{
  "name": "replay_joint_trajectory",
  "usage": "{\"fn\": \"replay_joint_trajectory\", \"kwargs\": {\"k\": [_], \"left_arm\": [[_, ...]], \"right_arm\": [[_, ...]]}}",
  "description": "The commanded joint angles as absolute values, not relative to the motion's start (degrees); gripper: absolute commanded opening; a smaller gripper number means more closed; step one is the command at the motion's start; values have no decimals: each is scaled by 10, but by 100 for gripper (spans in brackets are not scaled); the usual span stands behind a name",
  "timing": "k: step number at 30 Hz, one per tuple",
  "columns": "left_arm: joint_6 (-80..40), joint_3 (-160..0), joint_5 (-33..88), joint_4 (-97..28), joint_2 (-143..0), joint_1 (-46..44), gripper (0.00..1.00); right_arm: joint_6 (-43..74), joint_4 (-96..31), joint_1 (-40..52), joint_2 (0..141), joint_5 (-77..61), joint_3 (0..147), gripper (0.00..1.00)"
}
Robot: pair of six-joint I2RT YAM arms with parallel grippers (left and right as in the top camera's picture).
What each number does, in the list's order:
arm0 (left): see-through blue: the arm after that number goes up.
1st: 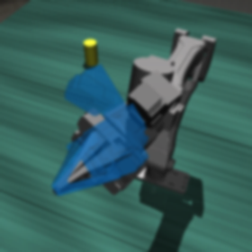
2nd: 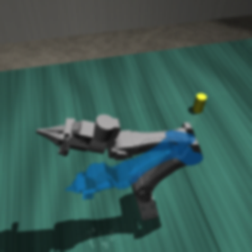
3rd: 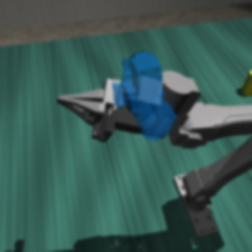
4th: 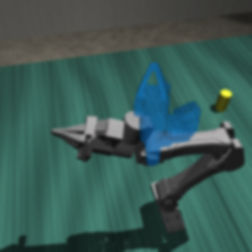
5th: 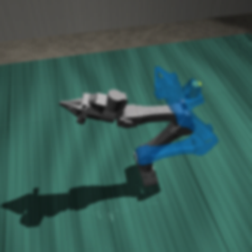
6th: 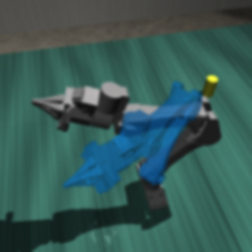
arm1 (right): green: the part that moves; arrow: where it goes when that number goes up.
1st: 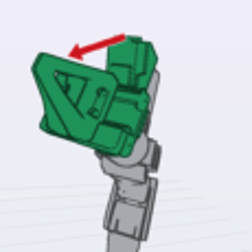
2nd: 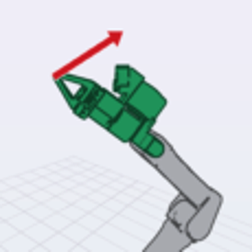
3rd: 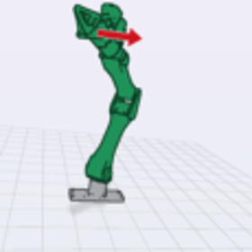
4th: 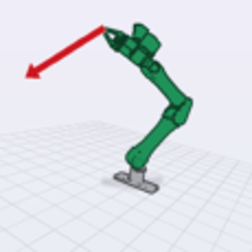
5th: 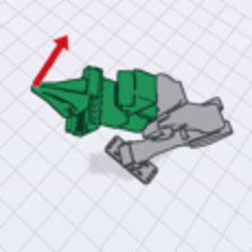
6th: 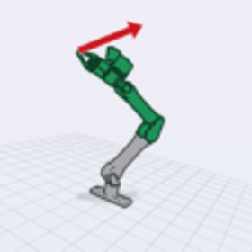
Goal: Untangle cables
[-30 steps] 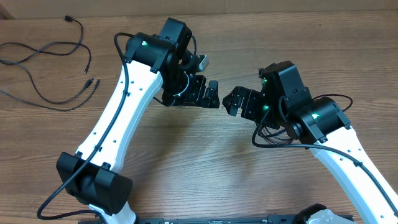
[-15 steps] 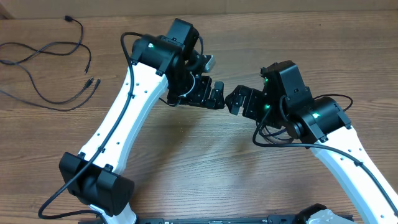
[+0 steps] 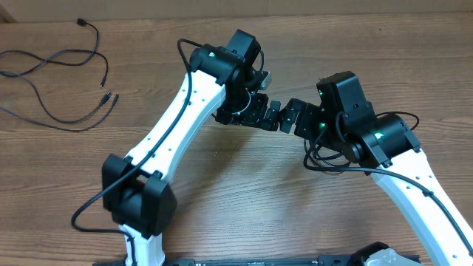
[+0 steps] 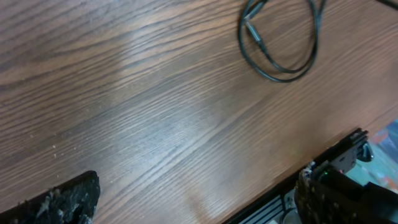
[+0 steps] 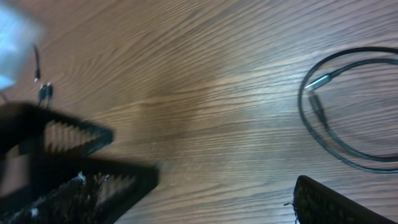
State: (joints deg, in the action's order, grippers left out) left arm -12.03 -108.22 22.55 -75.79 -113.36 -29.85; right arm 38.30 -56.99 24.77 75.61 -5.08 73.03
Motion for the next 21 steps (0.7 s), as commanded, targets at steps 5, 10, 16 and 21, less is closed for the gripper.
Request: {"fn": "replay_joint_trajectory", "kwargs": {"k": [5,10,16,21], "left_arm": [[-115,-1080,258,-771,-1145,-253,96],[-81,-1080,286,-793,-1145,-211,96],[-94,-1080,293,-804,-1145,-163,95],[-94,-1080,294,-809,-1145,-147,99]], "right_arm": [[378,-557,262,755,-101,735,100],[378,-557,262,755,-101,735,100],[378,-557,262,755,-101,735,100],[378,-557,262,755,-101,735,100]]}}
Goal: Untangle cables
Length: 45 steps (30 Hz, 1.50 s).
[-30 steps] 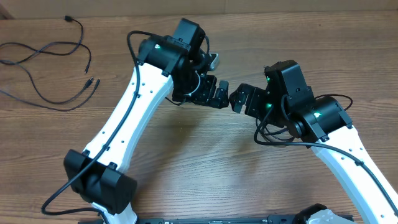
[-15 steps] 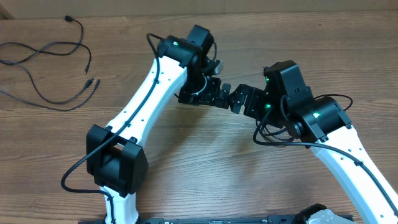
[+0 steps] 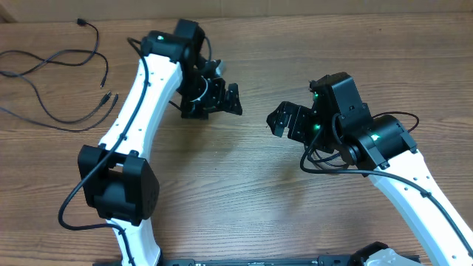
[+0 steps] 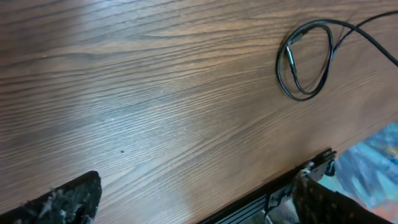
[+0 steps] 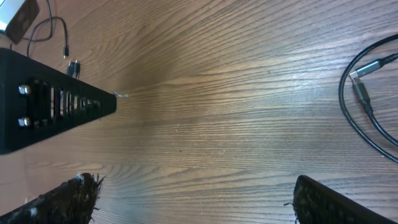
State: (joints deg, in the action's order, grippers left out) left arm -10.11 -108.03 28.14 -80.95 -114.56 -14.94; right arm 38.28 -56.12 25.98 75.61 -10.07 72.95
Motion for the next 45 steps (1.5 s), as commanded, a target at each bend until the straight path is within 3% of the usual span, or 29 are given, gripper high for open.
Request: {"fn": "replay_joint_trajectory", "kwargs": {"k": [1,15,45], "left_arm": [[-94,-1080,283,-809,-1145,-145,100],[-94,-1080,203,-796,-1145,-121,100],[-94,-1080,206,-783,-1145,-122,100]], "right_arm": [[378,-557,262,755,-101,735,100],[378,-557,262,755,-101,735,100],[378,-557,262,755,-101,735,100]]}}
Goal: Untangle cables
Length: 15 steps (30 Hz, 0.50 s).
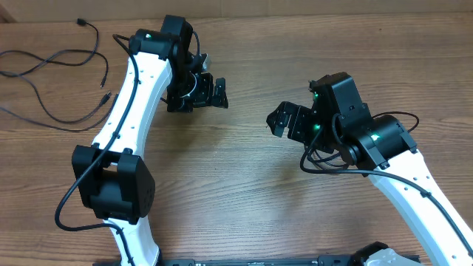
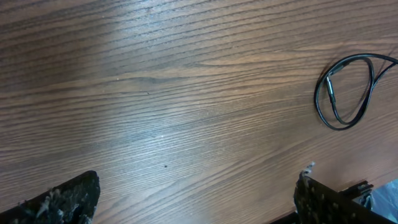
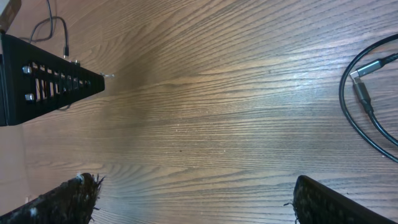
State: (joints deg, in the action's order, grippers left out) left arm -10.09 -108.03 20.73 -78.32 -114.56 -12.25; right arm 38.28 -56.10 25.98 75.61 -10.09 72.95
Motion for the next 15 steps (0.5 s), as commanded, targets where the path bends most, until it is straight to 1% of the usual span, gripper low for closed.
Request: {"fn": "replay_joint_trajectory", "kwargs": {"k": [1,4,8,11,13,15], "left_arm": [[-94,-1080,206,-782,-1145,-122,99],[-95,-1080,217,-783,-1145,-122,100],[-94,-1080,271,-806,-1146,-122,100],[-94,-1080,270,-817,-1146,-124,100],[-94,-1080,270,-818,-1146,-126,100],[-94,-1080,270,-819,-1146,-126,99]], "right_arm": [[378,-557,262,755,-101,735,100],[378,-557,262,755,-101,735,100],[378,-557,262,755,-101,735,100],[378,-550,262,755,-105,735,100],[377,-535,262,755,-140,735,100],[342,-535,262,755,-156,736,100]]}}
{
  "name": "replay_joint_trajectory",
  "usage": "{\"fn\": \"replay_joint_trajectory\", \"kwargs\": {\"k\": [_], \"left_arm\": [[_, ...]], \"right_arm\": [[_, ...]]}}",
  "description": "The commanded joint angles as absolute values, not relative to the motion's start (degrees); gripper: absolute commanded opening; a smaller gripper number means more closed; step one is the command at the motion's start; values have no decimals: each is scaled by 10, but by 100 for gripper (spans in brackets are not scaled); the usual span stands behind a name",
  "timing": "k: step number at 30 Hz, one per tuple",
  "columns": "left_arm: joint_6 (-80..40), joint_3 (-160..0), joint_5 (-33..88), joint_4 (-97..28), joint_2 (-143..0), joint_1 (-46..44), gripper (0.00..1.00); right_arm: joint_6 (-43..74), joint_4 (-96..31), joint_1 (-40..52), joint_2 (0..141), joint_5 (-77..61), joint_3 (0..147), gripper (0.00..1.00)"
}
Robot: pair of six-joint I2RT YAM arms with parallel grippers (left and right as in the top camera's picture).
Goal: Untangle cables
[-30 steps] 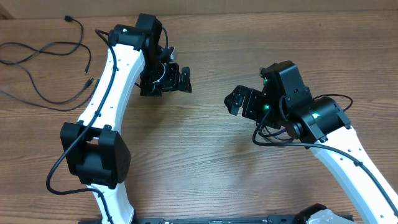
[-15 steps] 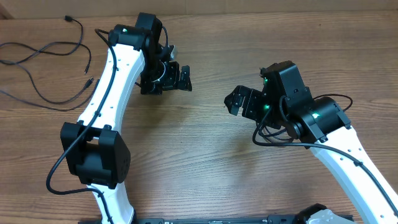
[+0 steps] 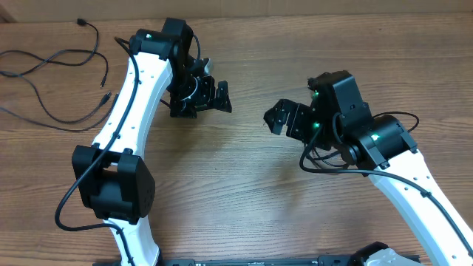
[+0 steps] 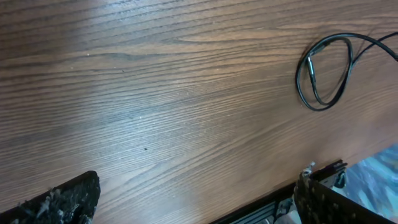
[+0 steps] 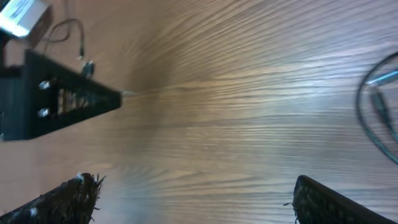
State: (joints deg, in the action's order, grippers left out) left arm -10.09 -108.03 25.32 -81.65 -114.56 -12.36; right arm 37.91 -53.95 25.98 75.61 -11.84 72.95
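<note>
Thin black cables (image 3: 55,70) lie tangled at the table's far left corner, far from both arms. A second black cable, looped with a metal plug (image 4: 323,71), lies under my right arm (image 3: 319,159); its edge shows in the right wrist view (image 5: 380,102). My left gripper (image 3: 201,102) (image 4: 199,190) hangs open over bare wood left of centre. My right gripper (image 3: 284,120) (image 5: 196,190) is open too, facing the left one across a gap. Neither holds anything.
The wooden table (image 3: 244,199) runs to a near edge with a black rail (image 4: 311,186) below it. One finger of the left gripper (image 5: 56,106) shows in the blurred right wrist view. A cardboard wall (image 3: 295,6) backs the table.
My left gripper has turned and shifted slightly; the looped cable now sits higher and further left in its view. The right gripper has edged left, and its view is blurred. Nothing was grasped.
First both open grippers were almost touching over the table's middle. Then the left one stood away to the left, leaving a gap. It was later a little further back-left, and both remain open and apart, holding no cable.
</note>
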Motion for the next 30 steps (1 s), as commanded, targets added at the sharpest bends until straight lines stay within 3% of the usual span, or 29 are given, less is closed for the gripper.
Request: {"fn": "replay_joint_trajectory", "kwargs": {"k": [1,2,5,8,9,11,14,21,22,30], "left_arm": [[-94,-1080,270,-819,-1146,-126,87],[-94,-1080,270,-819,-1146,-126,80],[-94,-1080,270,-819,-1146,-126,82],[-94,-1080,269,-818,-1146,-130,99],[-94,-1080,269,-818,-1146,-131,100],[-94,-1080,269,-813,-1146,-133,100],[-94,-1080,269,-809,-1146,-136,91],[-94,-1080,268,-808,-1146,-136,95],[-94,-1080,266,-808,-1146,-136,100],[-94,-1080,265,-807,-1146,-136,99]], "right_arm": [[333,-538,252,754,-144,743,100],[326,-549,242,754,-128,751,100],[312,-607,190,754,-63,783,100],[312,-654,117,754,-10,800,100],[312,-665,93,754,3,800,100],[312,-693,45,756,33,800,100],[312,-727,-16,757,45,799,100],[313,-753,-138,758,99,780,100],[313,-751,-157,760,98,774,100],[309,-714,-231,797,0,731,100]]}}
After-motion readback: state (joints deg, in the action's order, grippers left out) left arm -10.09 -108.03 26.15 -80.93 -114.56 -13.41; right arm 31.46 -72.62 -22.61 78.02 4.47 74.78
